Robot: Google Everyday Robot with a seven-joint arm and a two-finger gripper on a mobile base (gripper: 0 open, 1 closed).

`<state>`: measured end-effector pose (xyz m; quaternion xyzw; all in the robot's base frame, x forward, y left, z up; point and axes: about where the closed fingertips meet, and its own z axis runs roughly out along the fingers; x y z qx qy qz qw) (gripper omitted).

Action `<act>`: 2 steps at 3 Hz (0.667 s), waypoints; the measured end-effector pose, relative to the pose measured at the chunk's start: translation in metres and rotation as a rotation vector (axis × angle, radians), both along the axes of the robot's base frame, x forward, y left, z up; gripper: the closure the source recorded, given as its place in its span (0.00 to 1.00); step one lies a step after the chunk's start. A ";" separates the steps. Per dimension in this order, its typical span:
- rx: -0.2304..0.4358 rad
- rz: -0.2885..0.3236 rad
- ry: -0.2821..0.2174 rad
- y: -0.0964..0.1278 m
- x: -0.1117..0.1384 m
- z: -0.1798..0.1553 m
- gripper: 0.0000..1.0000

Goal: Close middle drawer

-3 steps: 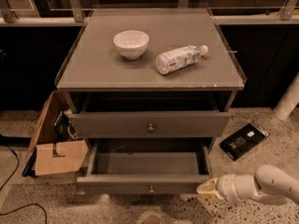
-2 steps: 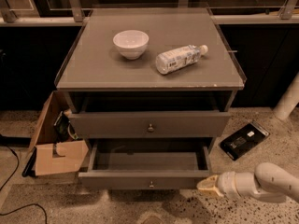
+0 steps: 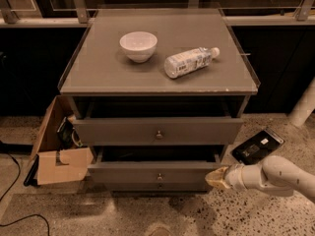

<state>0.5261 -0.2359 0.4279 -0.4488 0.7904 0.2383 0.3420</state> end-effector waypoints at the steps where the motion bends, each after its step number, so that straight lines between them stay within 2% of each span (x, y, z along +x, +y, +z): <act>1: 0.001 -0.001 0.000 0.000 0.000 0.000 1.00; 2: 0.018 -0.024 -0.003 0.003 0.004 -0.007 1.00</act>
Offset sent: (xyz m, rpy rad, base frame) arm 0.0058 0.0010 -0.0065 0.0319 -0.0137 -0.0468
